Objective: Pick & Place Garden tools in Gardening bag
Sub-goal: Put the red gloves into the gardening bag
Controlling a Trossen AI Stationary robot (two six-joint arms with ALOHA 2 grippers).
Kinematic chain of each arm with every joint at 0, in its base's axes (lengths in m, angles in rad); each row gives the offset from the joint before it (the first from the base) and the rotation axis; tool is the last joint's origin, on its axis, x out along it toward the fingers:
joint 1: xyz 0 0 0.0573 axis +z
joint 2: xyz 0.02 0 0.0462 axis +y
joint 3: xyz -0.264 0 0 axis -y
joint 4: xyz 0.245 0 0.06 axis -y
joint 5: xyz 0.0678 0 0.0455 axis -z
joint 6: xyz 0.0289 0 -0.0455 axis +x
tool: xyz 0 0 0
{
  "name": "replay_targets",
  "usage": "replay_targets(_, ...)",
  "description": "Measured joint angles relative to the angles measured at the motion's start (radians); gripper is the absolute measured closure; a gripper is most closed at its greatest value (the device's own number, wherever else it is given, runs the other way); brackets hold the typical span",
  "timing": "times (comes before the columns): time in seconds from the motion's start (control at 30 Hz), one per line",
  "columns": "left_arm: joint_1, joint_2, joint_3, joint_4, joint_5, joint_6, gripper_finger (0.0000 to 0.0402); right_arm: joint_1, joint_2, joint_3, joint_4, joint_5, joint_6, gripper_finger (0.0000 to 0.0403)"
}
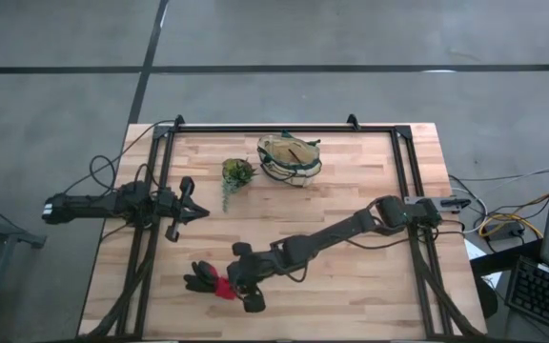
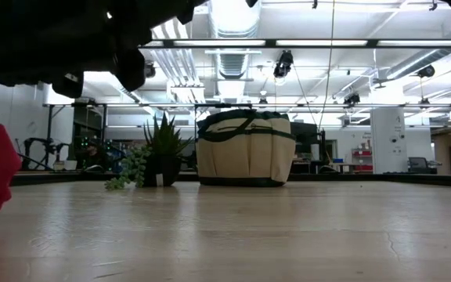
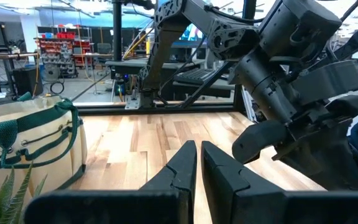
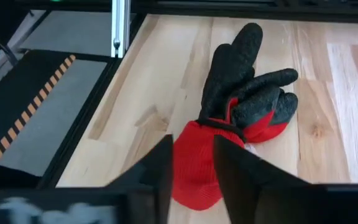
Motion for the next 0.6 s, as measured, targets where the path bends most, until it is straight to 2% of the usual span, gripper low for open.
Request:
replay_targets(0.33, 0.000, 0.000, 0.000, 0.000, 0.000, 0.000, 0.0374, 0.005, 0.047, 0.000, 0.045, 0.008, 0.005, 0.0156)
replay_targets(0.47, 0.000, 0.001, 0.000, 0.000, 0.000, 0.000, 0.0374, 0.003, 0.064, 0.001, 0.047, 0.008, 0.022, 0.0120)
replay_targets(0.6, 0.000, 0.001, 0.000, 0.000, 0.000, 0.000, 0.0374, 0.003, 0.094, 0.001, 0.049, 0.008, 0.022, 0.0101)
